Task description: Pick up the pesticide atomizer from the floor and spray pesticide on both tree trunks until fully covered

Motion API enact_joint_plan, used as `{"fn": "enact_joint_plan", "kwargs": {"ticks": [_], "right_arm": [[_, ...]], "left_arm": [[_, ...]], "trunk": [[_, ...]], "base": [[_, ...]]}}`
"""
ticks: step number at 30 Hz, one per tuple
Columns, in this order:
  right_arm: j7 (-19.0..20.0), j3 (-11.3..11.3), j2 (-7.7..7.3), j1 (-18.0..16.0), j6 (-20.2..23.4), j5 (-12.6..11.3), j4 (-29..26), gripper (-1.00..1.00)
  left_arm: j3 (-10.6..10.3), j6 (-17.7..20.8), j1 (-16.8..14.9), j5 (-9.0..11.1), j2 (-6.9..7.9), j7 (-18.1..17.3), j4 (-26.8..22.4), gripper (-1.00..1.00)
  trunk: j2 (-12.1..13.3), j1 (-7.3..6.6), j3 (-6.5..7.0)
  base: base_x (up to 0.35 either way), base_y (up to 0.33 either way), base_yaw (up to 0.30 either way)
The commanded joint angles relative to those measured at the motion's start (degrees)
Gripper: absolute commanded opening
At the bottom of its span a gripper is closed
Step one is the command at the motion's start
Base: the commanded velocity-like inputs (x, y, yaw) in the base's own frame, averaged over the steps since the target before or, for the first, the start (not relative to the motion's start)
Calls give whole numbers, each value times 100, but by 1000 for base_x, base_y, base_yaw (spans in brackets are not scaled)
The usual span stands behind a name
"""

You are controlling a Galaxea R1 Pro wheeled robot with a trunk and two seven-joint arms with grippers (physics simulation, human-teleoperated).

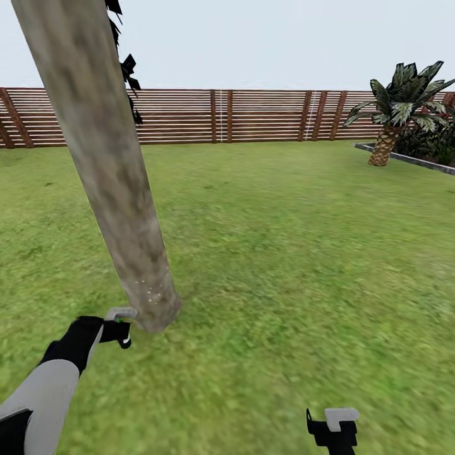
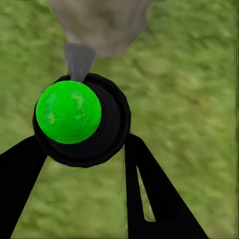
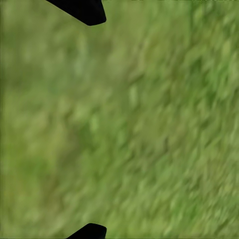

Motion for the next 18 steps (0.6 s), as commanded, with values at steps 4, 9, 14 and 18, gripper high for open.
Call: {"fn": "enact_joint_plan", "kwargs": {"ticks": [4,9,14,18], "right_arm": [[-31,-28,1,-5,-16,61,8,100],[-31,-28,1,-5,-16,61,8,100],[-31,-28,1,-5,-16,61,8,100],[-31,-28,1,-5,-16,61,13,100]], "left_arm": [[9,34,-151,-72,-367,-38,-128,-100],[23,378,-222,-77,-287,-56,-454,-100],[-21,463,-162,-112,-92,-52,-784,-100],[-131,481,-225,-91,-398,-52,-806,-100]], "trunk": [[-2,-1,-5],[-2,-1,-5],[-2,-1,-5],[-2,-1,-5]], "base": [[0,0,171],[0,0,78],[0,0,3],[0,0,0]]}}
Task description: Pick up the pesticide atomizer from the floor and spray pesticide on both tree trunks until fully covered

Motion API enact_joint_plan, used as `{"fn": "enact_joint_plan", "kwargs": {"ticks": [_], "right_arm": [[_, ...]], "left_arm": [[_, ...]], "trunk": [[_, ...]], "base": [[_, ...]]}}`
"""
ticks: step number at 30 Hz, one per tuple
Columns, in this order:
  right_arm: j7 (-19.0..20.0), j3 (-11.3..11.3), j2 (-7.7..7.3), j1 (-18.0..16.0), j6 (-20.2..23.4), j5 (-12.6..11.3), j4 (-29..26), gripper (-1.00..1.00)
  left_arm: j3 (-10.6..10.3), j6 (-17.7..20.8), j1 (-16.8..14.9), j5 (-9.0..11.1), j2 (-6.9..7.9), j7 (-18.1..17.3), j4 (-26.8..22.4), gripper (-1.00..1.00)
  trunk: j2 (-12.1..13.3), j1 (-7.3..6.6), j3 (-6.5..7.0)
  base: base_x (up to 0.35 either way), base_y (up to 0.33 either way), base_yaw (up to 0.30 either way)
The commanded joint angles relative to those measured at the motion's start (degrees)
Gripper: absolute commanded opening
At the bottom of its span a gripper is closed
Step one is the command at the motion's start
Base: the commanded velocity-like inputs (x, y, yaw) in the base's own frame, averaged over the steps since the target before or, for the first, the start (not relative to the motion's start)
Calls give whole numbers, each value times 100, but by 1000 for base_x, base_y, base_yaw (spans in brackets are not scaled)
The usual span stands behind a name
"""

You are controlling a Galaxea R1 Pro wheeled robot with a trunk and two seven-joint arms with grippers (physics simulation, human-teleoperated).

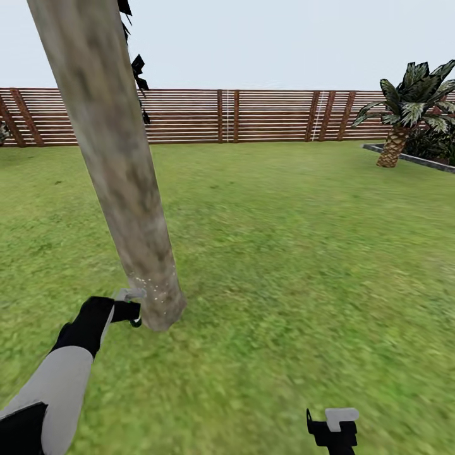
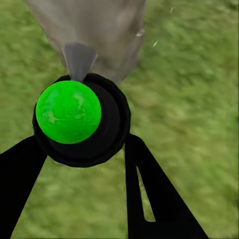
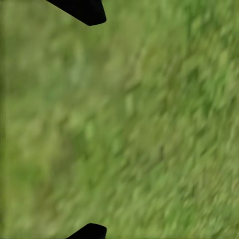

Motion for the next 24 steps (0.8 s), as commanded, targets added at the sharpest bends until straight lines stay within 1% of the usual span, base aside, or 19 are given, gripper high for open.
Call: {"fn": "enact_joint_plan", "kwargs": {"ticks": [1,2,4,8,10,12,14,15,16,17,19,20,22,24], "right_arm": [[-31,-26,1,-5,-16,61,10,100],[-31,-27,1,-5,-16,61,11,100],[-31,-27,1,-5,-16,61,12,100],[-31,-27,1,-5,-16,61,8,100],[-31,-27,1,-5,-16,61,4,100],[-31,-27,1,-5,-16,61,3,100],[-31,-27,1,-5,-16,61,3,100],[-31,-27,1,-5,-16,61,3,100],[-31,-27,1,-5,-16,61,3,100],[-31,-27,1,-5,-16,61,3,100],[-31,-27,-1,-5,-16,61,3,100],[-31,-27,-5,-5,-16,61,2,100],[-31,-27,-7,-5,-16,61,0,100],[-31,-27,-18,-5,-16,61,-1,100]], "left_arm": [[4,11,-22,-126,-93,-51,-12,-100],[-7,19,-31,-129,-129,-51,-16,-100],[-14,35,-38,-143,-111,-48,-65,-100],[-25,354,10,-156,-70,-61,-669,-100],[-34,405,29,-149,-68,-67,-842,-100],[-83,416,31,-140,-137,-68,-887,-100],[-368,444,-19,-114,-260,-63,-883,-100],[-518,483,-45,-97,-384,-61,-888,-100],[-554,531,-79,-92,-443,-61,-896,-100],[-562,606,-134,-90,-458,-61,-900,-100],[-546,686,-200,-89,-408,-62,-901,-100],[-517,713,-231,-93,-310,-66,-902,-100],[-392,728,-247,-78,-38,-70,-886,-100],[-264,732,-247,-74,118,-75,-861,-100]], "trunk": [[-2,-1,-5],[-2,-1,-5],[-2,-1,-5],[-2,-1,-5],[-2,-1,-5],[-2,-1,-5],[-2,-1,-5],[-2,-1,-5],[-2,-1,-5],[-2,-1,-5],[-2,-1,-5],[-2,-1,-5],[-2,-1,-5],[-2,-1,-5]], "base": [[0,0,0],[0,0,0],[-22,2,0],[-274,61,0],[-190,34,0],[-38,7,0],[-11,2,0],[-3,0,0],[-1,0,0],[0,0,0],[0,0,0],[0,0,0],[0,0,0],[0,0,0]]}}
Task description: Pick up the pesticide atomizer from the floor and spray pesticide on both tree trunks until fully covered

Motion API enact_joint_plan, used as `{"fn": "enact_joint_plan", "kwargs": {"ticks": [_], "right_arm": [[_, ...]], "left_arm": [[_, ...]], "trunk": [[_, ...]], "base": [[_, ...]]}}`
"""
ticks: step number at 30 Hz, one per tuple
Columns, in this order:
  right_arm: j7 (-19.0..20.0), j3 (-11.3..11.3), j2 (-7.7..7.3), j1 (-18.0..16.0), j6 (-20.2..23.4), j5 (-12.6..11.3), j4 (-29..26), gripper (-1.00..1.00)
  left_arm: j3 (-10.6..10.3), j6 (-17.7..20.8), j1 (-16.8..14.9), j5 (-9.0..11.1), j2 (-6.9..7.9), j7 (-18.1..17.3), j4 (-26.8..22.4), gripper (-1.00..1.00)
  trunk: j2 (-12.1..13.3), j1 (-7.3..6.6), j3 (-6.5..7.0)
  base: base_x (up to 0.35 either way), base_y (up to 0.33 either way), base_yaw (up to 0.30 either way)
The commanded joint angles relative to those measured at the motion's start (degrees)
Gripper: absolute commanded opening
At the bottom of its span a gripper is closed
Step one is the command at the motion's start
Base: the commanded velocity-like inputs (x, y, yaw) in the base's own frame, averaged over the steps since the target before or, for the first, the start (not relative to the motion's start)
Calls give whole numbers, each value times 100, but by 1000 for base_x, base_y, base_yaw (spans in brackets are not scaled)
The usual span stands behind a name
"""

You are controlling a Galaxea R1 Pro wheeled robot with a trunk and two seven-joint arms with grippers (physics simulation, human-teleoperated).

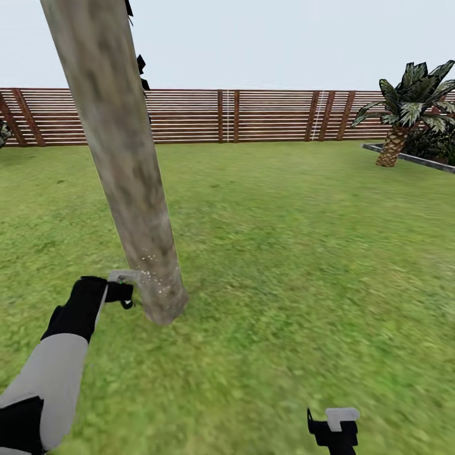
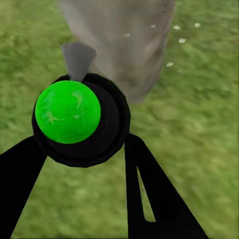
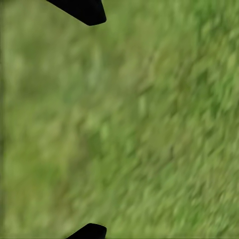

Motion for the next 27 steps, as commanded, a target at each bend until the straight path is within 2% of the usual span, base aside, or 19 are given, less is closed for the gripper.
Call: {"fn": "enact_joint_plan", "kwargs": {"ticks": [1,3,5,6,8,10,11,14,17,19,25,27], "right_arm": [[-31,-27,-19,-4,-16,61,8,100],[-31,-27,-30,-4,-16,61,10,100],[-25,-27,-33,-4,-16,61,8,100],[-23,-27,-39,-4,-16,61,5,100],[-22,-27,-43,-4,-16,61,3,100],[-24,-27,-58,-4,-16,61,3,100],[-23,-27,-65,-4,-16,61,3,100],[-23,-27,-68,-4,-16,61,3,100],[-28,-27,-70,-4,-16,61,3,100],[-26,-27,-69,-4,-16,61,3,100],[-25,-27,-74,-4,-16,61,3,100],[-23,-27,-77,-4,-16,61,3,100]], "left_arm": [[110,23,18,-9,97,-71,11,-100],[127,34,49,-15,123,-106,19,-100],[122,57,39,-22,66,-117,19,-100],[76,217,7,-24,-112,-125,7,-100],[46,451,-13,-25,-367,-130,-27,-100],[37,521,-60,-25,-492,-134,-41,-100],[34,544,-82,-25,-504,-135,-46,-100],[38,557,-94,-36,-441,-135,-53,-100],[72,518,-1,-27,32,-148,-16,-100],[75,460,27,-25,150,-141,139,-100],[92,-238,285,-17,145,-64,729,-100],[248,-807,311,-34,151,-4,1291,-100]], "trunk": [[-2,-1,-5],[-2,-1,-5],[-2,-1,-5],[-2,-1,-5],[-2,-1,-5],[-2,-1,-5],[-2,-1,-5],[-2,-1,-5],[-2,-1,-5],[-2,-1,-5],[-2,-1,-5],[-2,-1,-5]], "base": [[0,0,0],[0,0,0],[0,0,0],[0,0,0],[0,0,0],[0,0,0],[0,0,0],[0,0,0],[0,-7,0],[0,-125,0],[0,-251,0],[40,-269,0]]}}
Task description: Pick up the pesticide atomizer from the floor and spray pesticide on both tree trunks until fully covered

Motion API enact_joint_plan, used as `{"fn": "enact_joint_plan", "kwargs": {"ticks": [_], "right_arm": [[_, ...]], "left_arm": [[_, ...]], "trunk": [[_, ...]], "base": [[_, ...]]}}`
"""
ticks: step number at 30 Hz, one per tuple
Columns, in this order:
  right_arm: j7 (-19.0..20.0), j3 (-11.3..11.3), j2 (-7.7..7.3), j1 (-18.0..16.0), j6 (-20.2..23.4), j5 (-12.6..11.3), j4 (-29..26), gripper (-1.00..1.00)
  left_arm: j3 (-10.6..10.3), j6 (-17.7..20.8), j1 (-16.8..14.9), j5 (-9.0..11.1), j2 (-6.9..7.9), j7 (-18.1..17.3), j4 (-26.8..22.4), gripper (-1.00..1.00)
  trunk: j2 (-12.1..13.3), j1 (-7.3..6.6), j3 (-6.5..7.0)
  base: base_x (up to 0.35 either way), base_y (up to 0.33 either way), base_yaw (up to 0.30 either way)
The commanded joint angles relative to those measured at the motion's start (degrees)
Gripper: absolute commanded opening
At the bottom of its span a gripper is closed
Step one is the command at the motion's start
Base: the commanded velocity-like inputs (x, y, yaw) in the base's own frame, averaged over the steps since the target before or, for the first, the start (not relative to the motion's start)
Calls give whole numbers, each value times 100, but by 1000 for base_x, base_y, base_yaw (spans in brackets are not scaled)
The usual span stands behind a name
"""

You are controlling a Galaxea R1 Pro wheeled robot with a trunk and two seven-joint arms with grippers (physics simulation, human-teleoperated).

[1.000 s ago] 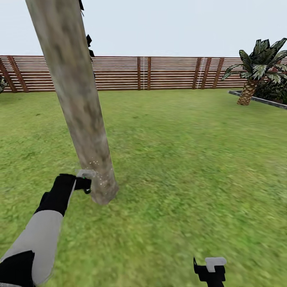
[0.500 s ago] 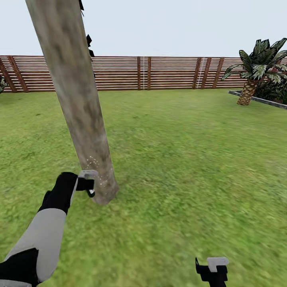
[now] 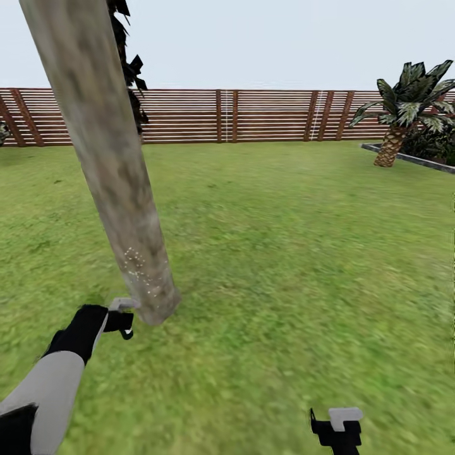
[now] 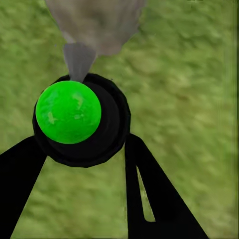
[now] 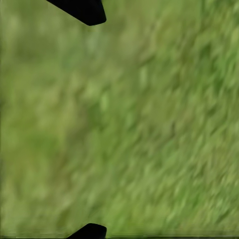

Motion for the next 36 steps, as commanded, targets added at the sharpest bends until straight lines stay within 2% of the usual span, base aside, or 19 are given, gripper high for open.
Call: {"fn": "enact_joint_plan", "kwargs": {"ticks": [1,2,4,6,10,13,15,20,23,25,26,30,36], "right_arm": [[-28,-28,4,-5,-14,61,9,100],[-27,-28,2,-5,-14,61,9,100],[-29,-28,1,-5,-14,61,9,100],[-28,-28,2,-5,-14,61,9,100],[-27,-28,1,-5,-14,61,10,100],[-27,-28,0,-5,-14,61,12,100],[-27,-28,1,-5,-14,61,10,100],[-27,-28,0,-5,-14,61,9,100],[-26,-28,5,-5,-14,61,9,100],[-25,-23,8,-5,-14,61,14,100],[-27,-20,8,-5,-14,61,17,100],[-27,-20,8,-5,-14,61,17,100],[-27,-22,8,-5,-14,61,17,100]], "left_arm": [[121,-163,-4,-52,7,8,120,-100],[239,-312,-3,-54,21,92,224,-100],[714,-600,9,-64,63,545,507,-100],[823,-653,96,-66,73,712,592,-100],[889,-736,368,-59,72,807,635,-100],[896,-1039,518,-52,72,831,660,-100],[898,-1219,609,-48,70,909,870,-100],[966,-1257,657,-56,71,1008,980,-100],[1096,-1259,658,-40,32,1359,978,-100],[1121,-1256,659,-37,-57,1539,984,-100],[1120,-1242,659,-42,-159,1580,979,-100],[1159,-1218,659,-34,-177,1579,919,-100],[1144,-1223,659,-32,-213,1582,915,-100]], "trunk": [[-2,-1,-4],[-2,-1,-4],[-2,-1,-4],[-2,-1,-4],[-2,-1,-4],[-2,-1,-4],[-2,-1,-4],[-2,-1,-4],[-2,-1,-4],[-2,-1,-4],[-2,-1,-4],[-2,-1,-4],[-2,-1,-4]], "base": [[114,-252,0],[158,-229,0],[255,-130,0],[316,-34,0],[322,-8,0],[249,-1,0],[58,0,0],[6,0,0],[0,0,0],[0,0,4],[6,0,202],[125,-71,226],[65,-241,37]]}}
